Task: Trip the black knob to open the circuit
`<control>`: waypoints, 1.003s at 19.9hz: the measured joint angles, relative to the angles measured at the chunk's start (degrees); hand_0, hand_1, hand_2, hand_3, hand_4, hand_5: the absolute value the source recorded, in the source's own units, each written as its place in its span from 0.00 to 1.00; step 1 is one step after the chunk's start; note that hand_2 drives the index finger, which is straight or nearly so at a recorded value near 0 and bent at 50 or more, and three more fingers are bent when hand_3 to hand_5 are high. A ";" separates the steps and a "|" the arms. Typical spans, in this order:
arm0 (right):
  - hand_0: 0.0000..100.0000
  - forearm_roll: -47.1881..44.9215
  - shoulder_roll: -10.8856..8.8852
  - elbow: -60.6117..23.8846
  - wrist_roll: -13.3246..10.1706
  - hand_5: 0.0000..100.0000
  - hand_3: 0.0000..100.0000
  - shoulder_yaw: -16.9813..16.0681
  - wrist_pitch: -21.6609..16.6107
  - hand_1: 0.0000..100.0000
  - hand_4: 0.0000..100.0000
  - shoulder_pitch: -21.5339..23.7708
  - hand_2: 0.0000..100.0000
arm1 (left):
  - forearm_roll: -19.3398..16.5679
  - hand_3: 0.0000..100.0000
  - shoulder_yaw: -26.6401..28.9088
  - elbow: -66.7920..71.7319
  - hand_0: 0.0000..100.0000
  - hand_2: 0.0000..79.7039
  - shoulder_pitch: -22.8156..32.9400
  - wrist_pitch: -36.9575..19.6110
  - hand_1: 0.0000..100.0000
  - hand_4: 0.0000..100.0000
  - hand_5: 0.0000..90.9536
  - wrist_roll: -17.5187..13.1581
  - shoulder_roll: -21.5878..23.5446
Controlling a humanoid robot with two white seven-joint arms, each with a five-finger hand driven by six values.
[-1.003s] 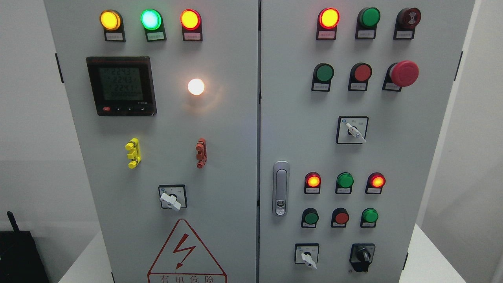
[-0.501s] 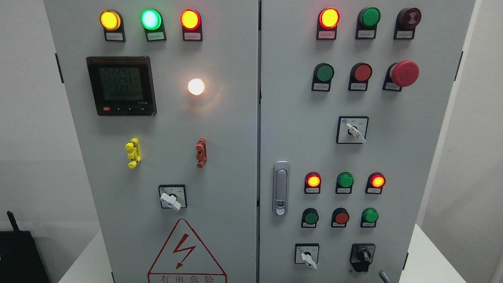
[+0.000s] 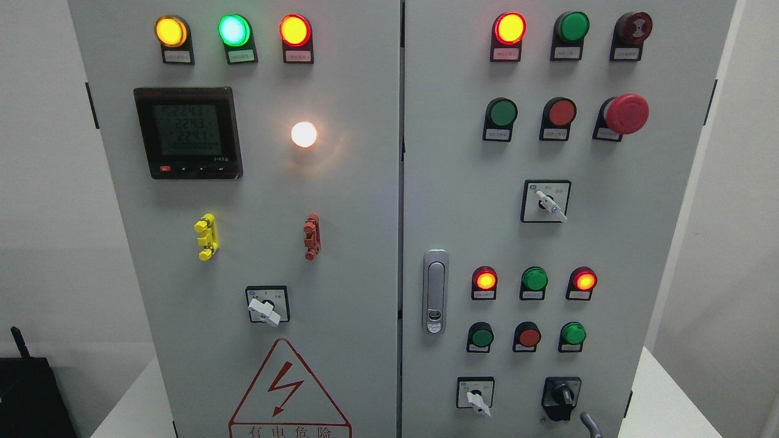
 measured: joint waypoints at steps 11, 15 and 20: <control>0.00 -0.01 0.02 0.00 -1.05 1.00 1.00 1.96 0.06 0.00 1.00 -0.07 0.10 | 0.00 0.00 0.00 0.00 0.12 0.00 0.00 0.00 0.39 0.00 0.00 0.00 0.00; 0.00 -0.01 0.02 0.00 -1.29 1.00 1.00 2.24 0.06 0.00 1.00 -0.07 0.10 | 0.00 0.00 0.00 0.00 0.12 0.00 0.00 0.00 0.39 0.00 0.00 0.00 0.00; 0.00 -0.02 0.02 -0.06 -1.47 1.00 1.00 2.49 0.06 0.00 1.00 -0.07 0.10 | 0.00 0.00 0.00 0.00 0.12 0.00 0.00 0.00 0.39 0.00 0.00 0.00 0.00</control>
